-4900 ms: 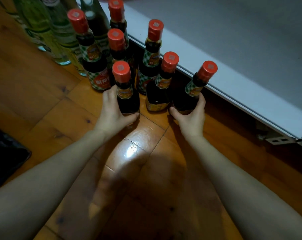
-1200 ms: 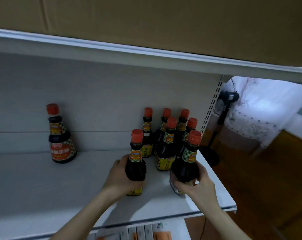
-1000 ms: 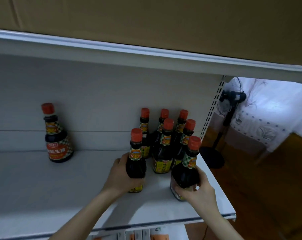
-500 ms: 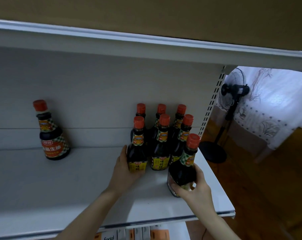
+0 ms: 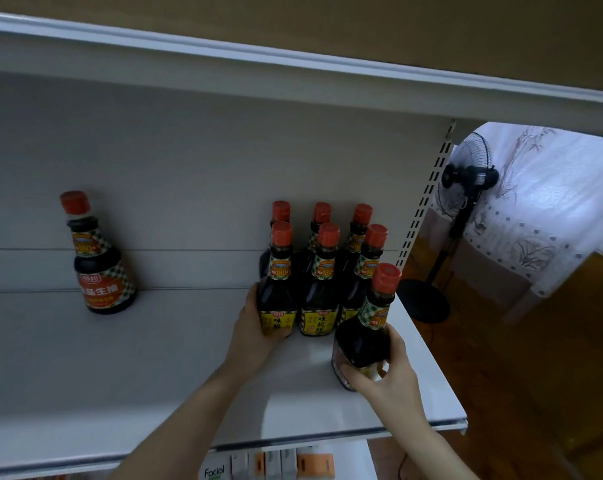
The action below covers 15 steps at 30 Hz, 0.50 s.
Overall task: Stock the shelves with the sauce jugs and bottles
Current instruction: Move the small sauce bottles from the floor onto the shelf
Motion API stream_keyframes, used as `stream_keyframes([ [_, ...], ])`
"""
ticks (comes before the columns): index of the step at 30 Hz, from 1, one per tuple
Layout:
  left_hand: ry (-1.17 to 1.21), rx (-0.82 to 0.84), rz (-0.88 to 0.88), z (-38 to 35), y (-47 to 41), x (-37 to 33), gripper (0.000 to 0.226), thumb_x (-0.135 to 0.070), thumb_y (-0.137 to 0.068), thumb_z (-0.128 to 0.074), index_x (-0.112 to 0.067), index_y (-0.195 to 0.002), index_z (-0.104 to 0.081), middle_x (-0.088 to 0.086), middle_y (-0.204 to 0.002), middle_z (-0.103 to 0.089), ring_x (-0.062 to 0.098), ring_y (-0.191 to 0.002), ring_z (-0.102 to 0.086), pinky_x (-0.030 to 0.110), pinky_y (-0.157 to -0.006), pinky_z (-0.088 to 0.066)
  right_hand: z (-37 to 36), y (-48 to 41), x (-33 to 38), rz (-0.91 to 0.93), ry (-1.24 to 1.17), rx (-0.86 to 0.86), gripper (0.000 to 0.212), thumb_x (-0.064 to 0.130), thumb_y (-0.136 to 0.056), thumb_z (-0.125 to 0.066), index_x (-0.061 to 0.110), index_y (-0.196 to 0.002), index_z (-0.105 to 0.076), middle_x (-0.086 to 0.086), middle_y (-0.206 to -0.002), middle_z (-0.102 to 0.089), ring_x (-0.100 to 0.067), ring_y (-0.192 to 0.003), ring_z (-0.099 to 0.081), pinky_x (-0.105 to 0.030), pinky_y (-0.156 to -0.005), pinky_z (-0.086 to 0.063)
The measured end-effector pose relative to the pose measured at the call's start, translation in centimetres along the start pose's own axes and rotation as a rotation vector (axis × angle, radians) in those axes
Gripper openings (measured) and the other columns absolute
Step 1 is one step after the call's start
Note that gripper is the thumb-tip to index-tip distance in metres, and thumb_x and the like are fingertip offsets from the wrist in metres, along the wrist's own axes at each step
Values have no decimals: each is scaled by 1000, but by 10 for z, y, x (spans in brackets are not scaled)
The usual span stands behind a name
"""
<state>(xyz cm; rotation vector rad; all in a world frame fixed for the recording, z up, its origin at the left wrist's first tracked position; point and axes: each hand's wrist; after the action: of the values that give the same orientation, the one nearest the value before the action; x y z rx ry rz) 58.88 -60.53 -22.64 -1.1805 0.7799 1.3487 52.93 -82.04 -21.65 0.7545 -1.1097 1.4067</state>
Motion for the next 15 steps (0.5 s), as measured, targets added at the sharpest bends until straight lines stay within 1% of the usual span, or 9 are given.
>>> stream_keyframes([
  [3,-8,-3,-2,-1,-1,1,97,-7,-68,-80,-17,-144,-21,-5,-128,-48,5,-112,-44,12,-85,-34,0,1,1,-7,14,1,74,32,-66,-81,63,-110,-31,37,-110,-48,-3,-103,-53,-32,-86,-49],
  [5,-13,-7,-3,0,-1,3,97,-8,-67,-81,-17,-144,-21,0,-133,-48,6,-112,-44,15,-88,-35,1,1,2,-20,24,-8,74,29,-66,-82,54,-115,-33,35,-109,-48,-8,-103,-52,-33,-87,-49],
  [7,-9,-5,3,0,-1,4,101,-18,-64,-83,-17,-144,-21,2,-134,-48,7,-113,-44,18,-89,-35,1,1,3,-25,41,-36,75,26,-65,-82,45,-121,-35,32,-108,-48,-11,-103,-52,-33,-86,-49],
  [8,-5,-3,5,0,-1,4,104,-27,-60,-82,-18,-144,-21,1,-134,-48,7,-114,-45,20,-90,-36,1,0,2,-25,53,-52,77,25,-65,-82,41,-125,-36,28,-108,-50,-13,-104,-52,-33,-86,-49],
  [9,-7,0,8,0,-1,4,106,-31,-57,-80,-19,-144,-21,0,-134,-48,9,-115,-46,21,-91,-36,1,-2,1,-29,68,-67,79,24,-66,-82,36,-130,-36,22,-110,-51,-15,-107,-52,-34,-85,-48],
  [10,-8,-1,8,-1,-1,4,105,-29,-59,-81,-20,-144,-21,1,-135,-48,11,-117,-46,22,-92,-36,2,-5,0,-39,80,-78,83,25,-66,-82,31,-134,-35,16,-114,-52,-16,-110,-52,-35,-86,-48],
  [12,-8,-7,9,-1,-1,5,102,-22,-62,-82,-20,-144,-21,0,-134,-48,14,-119,-47,23,-93,-36,2,-13,-5,-85,80,-88,92,26,-67,-81,27,-141,-27,6,-130,-50,-20,-119,-49,-39,-91,-47],
  [14,4,-11,15,-2,0,6,102,-28,-58,-76,-21,-144,-22,-4,-130,-48,11,-117,-47,23,-92,-37,2,-17,-9,-144,28,-97,100,24,-67,-81,23,-145,-19,3,-139,-44,-21,-126,-45,-39,-96,-44],
  [15,9,-13,15,-2,1,6,102,-30,-56,-74,-22,-144,-23,-6,-129,-48,10,-116,-47,23,-92,-37,2,-17,-11,-161,-18,-98,100,21,-67,-82,21,-145,-19,3,-138,-43,-19,-125,-44,-38,-97,-44],
])
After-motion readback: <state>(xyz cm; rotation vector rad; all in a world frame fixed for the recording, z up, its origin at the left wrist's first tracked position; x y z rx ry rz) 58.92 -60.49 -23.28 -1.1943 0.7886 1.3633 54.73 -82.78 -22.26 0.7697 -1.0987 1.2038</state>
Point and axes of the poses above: each hand's wrist, its own y-axis away from the middle knuckle, its own z-axis out of the back of the hand, x = y × z
